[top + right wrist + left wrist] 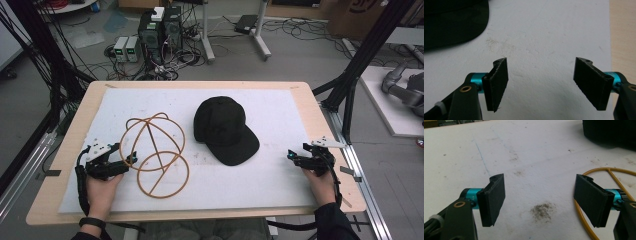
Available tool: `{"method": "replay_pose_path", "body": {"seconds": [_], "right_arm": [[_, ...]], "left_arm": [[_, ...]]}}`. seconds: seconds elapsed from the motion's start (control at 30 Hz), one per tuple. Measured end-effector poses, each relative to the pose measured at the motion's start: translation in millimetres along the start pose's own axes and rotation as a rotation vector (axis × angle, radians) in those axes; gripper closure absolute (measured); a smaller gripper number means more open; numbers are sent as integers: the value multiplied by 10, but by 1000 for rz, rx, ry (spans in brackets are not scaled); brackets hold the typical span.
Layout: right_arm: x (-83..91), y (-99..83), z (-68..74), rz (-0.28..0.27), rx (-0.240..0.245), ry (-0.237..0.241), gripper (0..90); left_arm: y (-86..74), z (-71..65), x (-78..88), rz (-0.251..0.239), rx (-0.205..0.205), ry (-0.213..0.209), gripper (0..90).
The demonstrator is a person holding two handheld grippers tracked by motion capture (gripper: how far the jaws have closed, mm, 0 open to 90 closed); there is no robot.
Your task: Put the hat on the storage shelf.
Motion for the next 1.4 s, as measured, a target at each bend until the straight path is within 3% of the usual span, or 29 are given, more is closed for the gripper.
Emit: {"method": "replay_pose_path", "body": {"seconds": [0.63,1.13,1.4], "right_arm": [[-6,-1,7,8,8,-3,277],[15,21,29,-27,24,-10,292],[-3,130,187,-72,44,21,293]], "left_arm": [[4,-9,18,-17,-12,-2,256],[3,-5,13,-12,-10,-5,256],[1,-18,4,-7,-17,-1,257]]}}
Point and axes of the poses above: each handheld gripper's, and its own axes: x roughly backward along the jaws, y roughly out of its top, z roughly to its left, the point moved 6 cm from there along -x, roughly forward along the jaws, and after that the axes turned 2 degrees about y, right-handed, at the moved point
